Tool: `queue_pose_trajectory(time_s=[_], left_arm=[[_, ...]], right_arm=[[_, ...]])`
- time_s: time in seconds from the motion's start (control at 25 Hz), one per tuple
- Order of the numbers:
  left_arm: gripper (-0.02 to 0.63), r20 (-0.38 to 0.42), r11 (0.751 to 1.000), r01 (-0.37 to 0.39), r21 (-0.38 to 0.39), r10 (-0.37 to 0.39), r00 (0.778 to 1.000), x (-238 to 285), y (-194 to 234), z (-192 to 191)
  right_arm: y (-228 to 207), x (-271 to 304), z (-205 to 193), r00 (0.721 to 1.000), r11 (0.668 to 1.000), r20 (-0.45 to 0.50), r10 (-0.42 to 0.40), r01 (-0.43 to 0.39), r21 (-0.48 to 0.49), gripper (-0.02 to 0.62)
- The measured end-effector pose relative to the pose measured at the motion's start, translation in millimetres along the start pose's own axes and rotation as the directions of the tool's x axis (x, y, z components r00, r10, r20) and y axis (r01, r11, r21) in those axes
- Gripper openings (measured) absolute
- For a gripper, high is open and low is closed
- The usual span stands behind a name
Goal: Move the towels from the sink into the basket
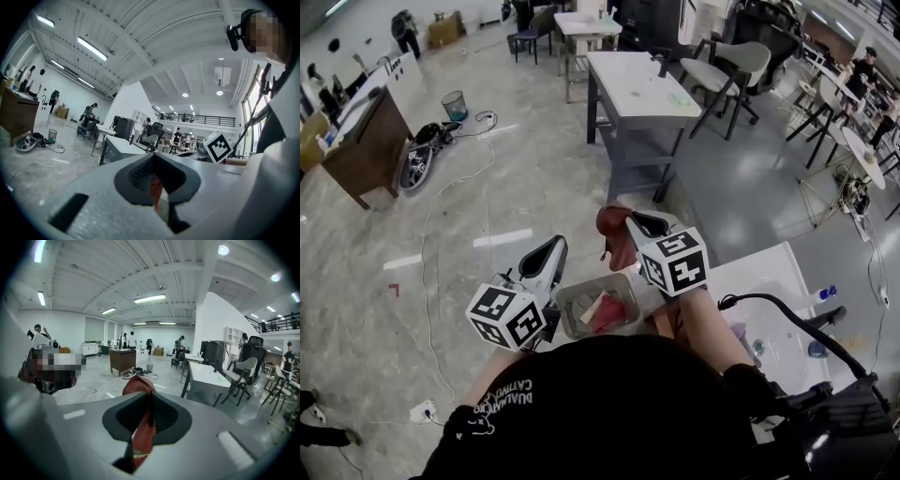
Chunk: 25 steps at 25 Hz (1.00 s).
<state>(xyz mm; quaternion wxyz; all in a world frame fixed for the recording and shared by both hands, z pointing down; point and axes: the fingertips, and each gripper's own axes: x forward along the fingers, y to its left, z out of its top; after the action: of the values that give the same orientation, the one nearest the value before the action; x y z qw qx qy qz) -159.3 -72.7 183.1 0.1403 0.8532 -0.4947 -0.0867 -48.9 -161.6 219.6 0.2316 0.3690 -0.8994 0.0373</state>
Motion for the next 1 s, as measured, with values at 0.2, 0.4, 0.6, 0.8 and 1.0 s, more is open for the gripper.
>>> queue_pose_trajectory(time_s=[0.2, 0.4, 0.6, 0.8, 1.0], left_arm=[[0.003, -0.008, 1.0, -0.026, -0.01, 0.026, 1.0, 29, 18, -3], [0.003, -0.016, 0.999, -0.043, -0.017, 0.043, 0.999, 61, 33, -7], [0.003, -0.041, 0.998, -0.05, -0.03, 0.049, 0.998, 96, 41, -17], [0.003, -0.076, 0.997, -0.061, -0.048, 0.057, 0.995, 120, 47, -33], [0.003, -0.123, 0.996, -0.075, -0.056, 0.067, 0.99, 138, 51, -49]], right_arm=[[-18, 29, -5, 0.999, 0.999, -0.026, 0.036, -0.036, -0.005, 0.037], [-35, 54, -11, 0.996, 0.997, -0.052, 0.075, -0.075, -0.009, 0.037], [-52, 74, -26, 0.99, 0.993, -0.089, 0.114, -0.115, -0.005, 0.037], [-68, 89, -43, 0.983, 0.99, -0.117, 0.141, -0.139, 0.022, 0.038], [-81, 100, -59, 0.977, 0.984, -0.128, 0.17, -0.162, 0.068, 0.037]])
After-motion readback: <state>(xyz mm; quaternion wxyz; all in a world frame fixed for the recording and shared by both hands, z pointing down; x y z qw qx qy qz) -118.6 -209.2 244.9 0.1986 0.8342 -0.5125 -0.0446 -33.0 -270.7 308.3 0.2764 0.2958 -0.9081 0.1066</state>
